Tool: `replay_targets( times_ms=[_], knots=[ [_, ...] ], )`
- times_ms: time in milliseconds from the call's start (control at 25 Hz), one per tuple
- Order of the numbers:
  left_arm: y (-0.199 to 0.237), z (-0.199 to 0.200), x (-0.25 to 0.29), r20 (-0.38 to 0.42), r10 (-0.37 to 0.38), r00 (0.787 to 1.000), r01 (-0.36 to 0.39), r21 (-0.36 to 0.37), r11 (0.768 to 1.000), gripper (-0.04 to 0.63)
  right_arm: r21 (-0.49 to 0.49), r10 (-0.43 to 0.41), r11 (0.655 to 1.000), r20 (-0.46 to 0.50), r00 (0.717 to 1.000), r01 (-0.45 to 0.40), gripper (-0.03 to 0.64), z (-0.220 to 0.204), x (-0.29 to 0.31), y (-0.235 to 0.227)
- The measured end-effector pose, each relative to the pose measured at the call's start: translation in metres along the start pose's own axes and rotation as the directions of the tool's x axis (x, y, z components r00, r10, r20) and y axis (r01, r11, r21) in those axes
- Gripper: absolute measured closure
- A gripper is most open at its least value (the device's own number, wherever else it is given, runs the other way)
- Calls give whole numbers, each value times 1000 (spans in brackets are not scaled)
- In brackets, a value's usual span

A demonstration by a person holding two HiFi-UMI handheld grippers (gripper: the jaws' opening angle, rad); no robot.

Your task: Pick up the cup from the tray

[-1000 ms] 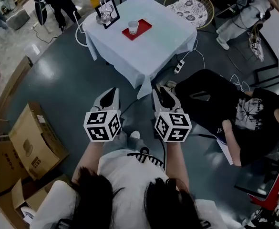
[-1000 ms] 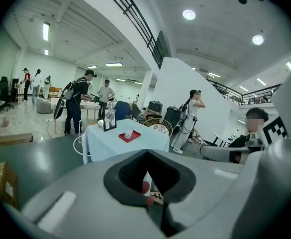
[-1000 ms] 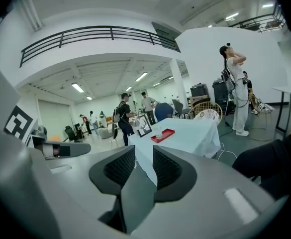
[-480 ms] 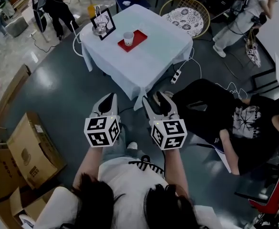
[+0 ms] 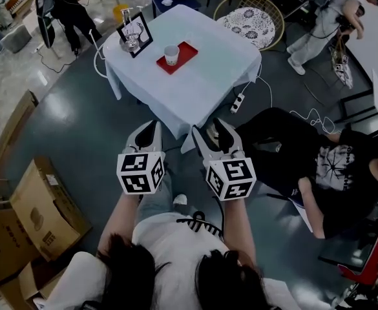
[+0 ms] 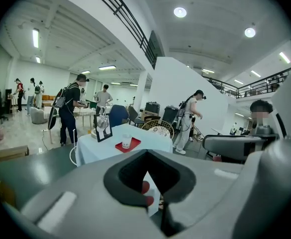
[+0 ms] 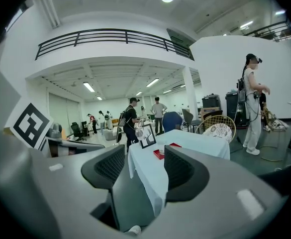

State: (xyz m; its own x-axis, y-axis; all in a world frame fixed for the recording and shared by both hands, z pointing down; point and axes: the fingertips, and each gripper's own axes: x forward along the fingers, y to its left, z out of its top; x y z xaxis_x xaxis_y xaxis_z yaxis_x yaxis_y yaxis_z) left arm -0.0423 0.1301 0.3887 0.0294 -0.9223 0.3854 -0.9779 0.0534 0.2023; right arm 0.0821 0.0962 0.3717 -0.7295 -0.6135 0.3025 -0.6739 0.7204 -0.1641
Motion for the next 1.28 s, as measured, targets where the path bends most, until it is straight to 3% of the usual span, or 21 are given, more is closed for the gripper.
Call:
replay_targets(
  times_ms=[480,760,960,1280],
  knots=[
    [51,35,73,-29,-26,999,27,18,999,595,-3,-17,1000,-47,999,17,296,14,83,-11],
    [89,42,117,-115,-46,992,55,80,995,595,63,-76,995,-20,997,77,275,23,133,-17],
    [103,46,138,-149,-78,986,86,44,995,595,30,-119,992,-67,991,121,270,26,154,-21],
    [131,69,169,-153,-98,983,110,72,991,595,36,-164,986,-7,986,164,239,50,199,-21]
  ],
)
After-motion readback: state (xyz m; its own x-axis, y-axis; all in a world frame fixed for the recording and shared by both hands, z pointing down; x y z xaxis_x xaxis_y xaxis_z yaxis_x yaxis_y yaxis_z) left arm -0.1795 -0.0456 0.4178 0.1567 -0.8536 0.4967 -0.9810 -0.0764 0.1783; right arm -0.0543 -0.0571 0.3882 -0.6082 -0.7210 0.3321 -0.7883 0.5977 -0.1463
